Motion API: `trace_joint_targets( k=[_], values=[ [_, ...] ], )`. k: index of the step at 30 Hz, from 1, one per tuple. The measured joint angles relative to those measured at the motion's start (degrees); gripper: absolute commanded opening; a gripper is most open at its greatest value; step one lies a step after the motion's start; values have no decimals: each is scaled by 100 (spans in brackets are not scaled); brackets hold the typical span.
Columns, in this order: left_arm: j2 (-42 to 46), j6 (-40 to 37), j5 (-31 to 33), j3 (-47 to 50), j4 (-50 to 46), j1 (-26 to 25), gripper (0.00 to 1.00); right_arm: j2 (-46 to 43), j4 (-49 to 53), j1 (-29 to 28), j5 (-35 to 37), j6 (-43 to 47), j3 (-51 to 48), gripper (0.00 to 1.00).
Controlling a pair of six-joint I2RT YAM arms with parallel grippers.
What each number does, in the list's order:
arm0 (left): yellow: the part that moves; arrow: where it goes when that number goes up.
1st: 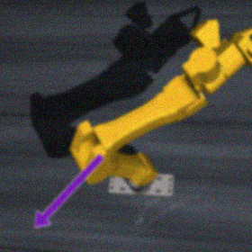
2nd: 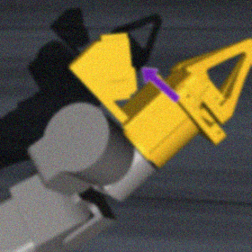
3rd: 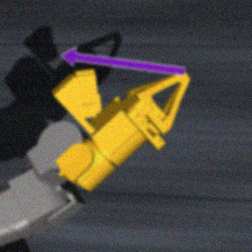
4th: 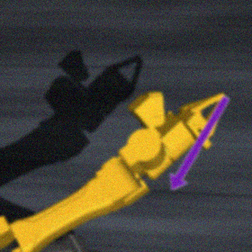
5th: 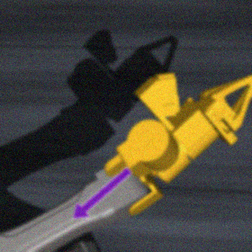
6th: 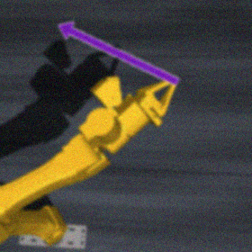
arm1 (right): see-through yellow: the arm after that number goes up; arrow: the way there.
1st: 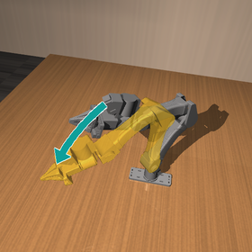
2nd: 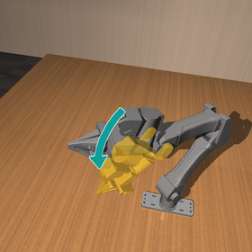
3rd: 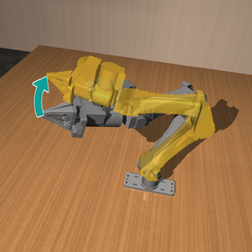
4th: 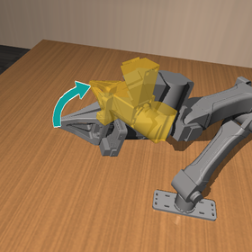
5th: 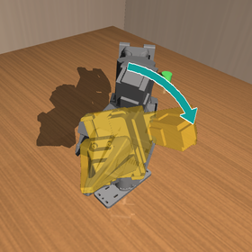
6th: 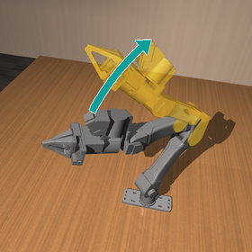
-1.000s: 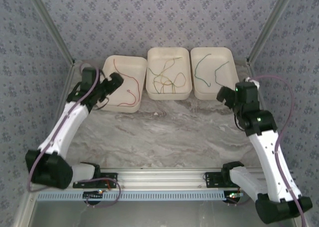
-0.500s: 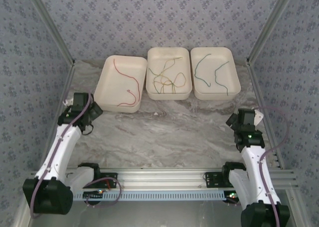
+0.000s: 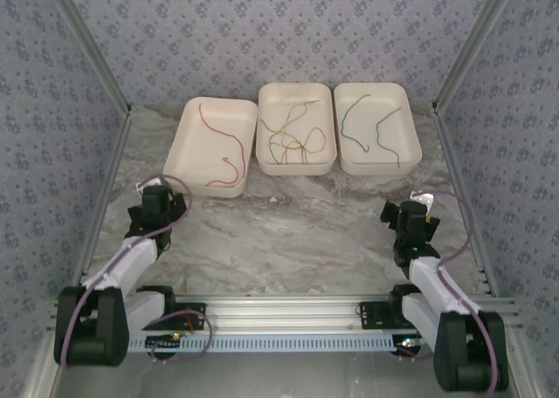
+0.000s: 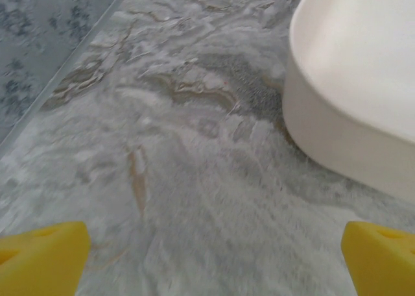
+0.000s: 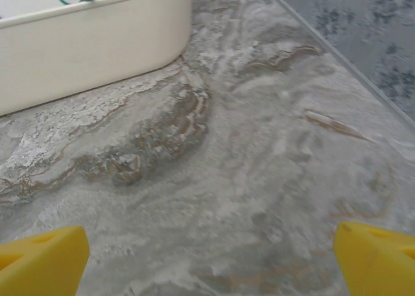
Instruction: Untangle the cables
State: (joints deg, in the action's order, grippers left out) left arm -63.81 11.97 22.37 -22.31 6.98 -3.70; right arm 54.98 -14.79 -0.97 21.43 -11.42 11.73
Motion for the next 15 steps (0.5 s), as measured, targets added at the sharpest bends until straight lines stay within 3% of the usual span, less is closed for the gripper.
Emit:
trace_joint_targets(
  k=[8,15],
  values=[
    [-1467,-584,-321,-164,1709,221,99,2155,-2076,-81,-308,654,573,99],
    [-2087,-645,-704,-170,3176,431,99,2634,-3333,341,-852,723,424,99]
  ],
)
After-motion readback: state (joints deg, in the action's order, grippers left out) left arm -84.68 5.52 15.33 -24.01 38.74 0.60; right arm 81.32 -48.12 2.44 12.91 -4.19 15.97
